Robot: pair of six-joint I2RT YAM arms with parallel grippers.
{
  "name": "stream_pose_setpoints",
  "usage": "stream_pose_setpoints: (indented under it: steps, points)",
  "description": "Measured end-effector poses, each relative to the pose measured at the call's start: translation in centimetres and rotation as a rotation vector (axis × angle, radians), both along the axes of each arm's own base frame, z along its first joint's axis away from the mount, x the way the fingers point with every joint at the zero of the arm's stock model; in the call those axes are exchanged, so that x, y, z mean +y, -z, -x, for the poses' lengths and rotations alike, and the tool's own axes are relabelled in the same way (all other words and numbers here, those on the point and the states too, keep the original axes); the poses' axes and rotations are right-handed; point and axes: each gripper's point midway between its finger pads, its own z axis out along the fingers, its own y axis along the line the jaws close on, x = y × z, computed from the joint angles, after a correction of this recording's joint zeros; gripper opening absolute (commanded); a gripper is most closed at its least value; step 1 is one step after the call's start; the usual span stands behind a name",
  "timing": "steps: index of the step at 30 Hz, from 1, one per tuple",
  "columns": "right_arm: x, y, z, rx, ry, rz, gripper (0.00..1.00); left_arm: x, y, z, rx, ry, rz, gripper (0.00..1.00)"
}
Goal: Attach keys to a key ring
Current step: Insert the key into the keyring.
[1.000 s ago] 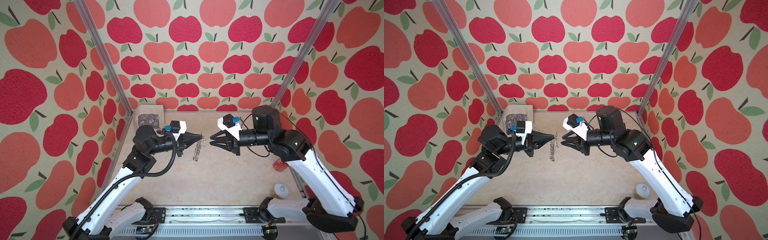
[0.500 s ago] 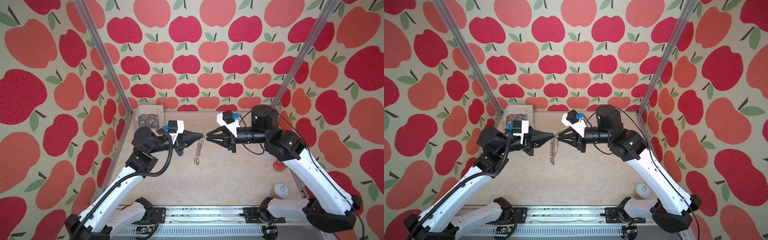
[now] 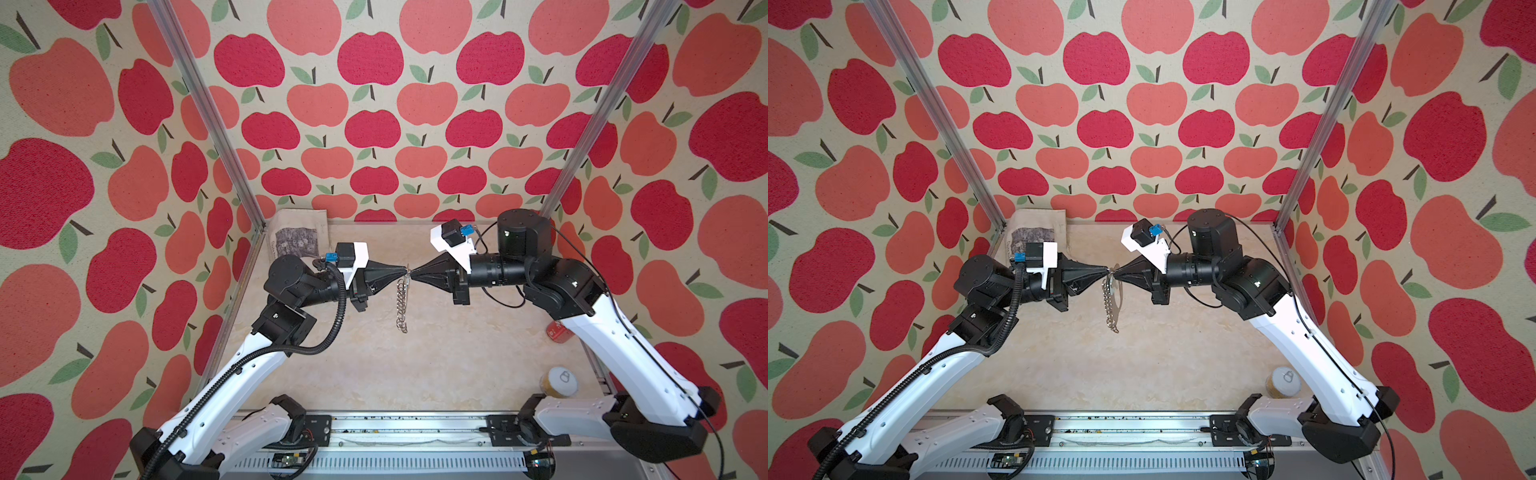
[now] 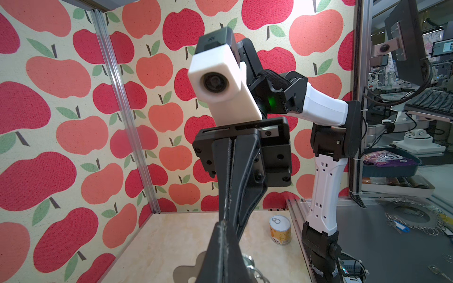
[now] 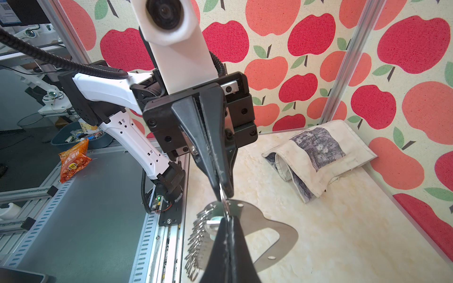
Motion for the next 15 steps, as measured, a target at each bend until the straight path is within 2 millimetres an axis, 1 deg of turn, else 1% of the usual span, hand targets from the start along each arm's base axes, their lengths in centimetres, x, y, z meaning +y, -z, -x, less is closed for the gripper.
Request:
stream_pose_setpoints:
  steps: [7,12,13,15]
  points:
    - [0.7,0.8,-0.1,0.024,-0.011,-0.015,0.00,0.0,0.0,-0.1,-0.018,-0.004,0.023,0.00]
    - [1.1,0.8,-0.4,0.030,-0.003,-0.043,0.00,-0.1,-0.1,-0.5,-0.018,0.000,0.045,0.00]
    - [1.1,0.6,-0.4,0.029,0.002,-0.050,0.02,-0.1,-0.2,-0.6,-0.018,0.002,0.050,0.00]
    - [1.1,0.4,-0.5,0.022,0.007,-0.057,0.11,-0.1,-0.5,-0.6,-0.022,0.004,0.060,0.00]
